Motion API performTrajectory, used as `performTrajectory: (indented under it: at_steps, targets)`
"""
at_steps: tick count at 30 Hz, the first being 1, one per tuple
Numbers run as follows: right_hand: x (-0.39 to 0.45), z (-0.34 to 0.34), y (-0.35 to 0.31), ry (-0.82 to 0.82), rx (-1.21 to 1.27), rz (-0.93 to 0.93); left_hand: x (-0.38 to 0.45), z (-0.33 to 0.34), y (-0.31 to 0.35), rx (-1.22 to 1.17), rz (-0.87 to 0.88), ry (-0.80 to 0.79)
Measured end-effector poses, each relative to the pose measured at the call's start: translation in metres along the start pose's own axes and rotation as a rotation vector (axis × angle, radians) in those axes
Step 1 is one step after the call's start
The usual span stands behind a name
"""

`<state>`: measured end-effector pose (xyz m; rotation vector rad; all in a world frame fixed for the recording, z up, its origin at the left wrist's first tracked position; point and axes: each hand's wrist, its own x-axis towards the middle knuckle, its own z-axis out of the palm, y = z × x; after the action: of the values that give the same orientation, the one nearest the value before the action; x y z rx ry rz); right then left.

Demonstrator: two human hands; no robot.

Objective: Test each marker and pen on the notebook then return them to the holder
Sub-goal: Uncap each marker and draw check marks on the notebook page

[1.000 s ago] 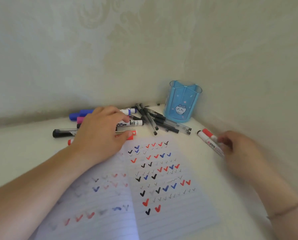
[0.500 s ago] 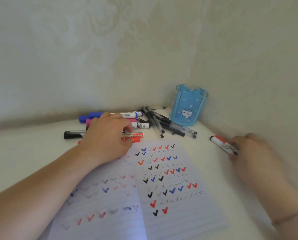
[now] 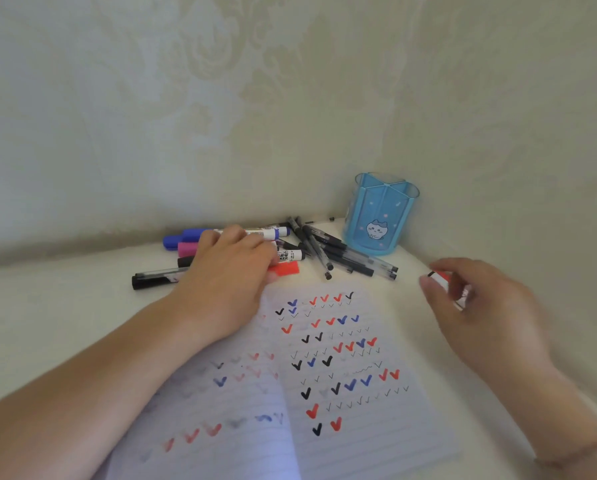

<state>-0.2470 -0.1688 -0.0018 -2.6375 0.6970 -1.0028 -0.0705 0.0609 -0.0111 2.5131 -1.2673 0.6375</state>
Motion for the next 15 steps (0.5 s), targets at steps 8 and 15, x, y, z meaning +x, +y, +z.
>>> performTrajectory:
  at_steps: [8,15]
  targets:
    - [-0.031,0.005,-0.050,-0.227,0.570,-0.497,-0.007,-0.020,0.038,-0.481,0.585,0.188]
    - [-0.033,-0.007,-0.054,-0.037,1.160,-0.164,-0.008,-0.018,0.039,-0.585,0.324,0.139]
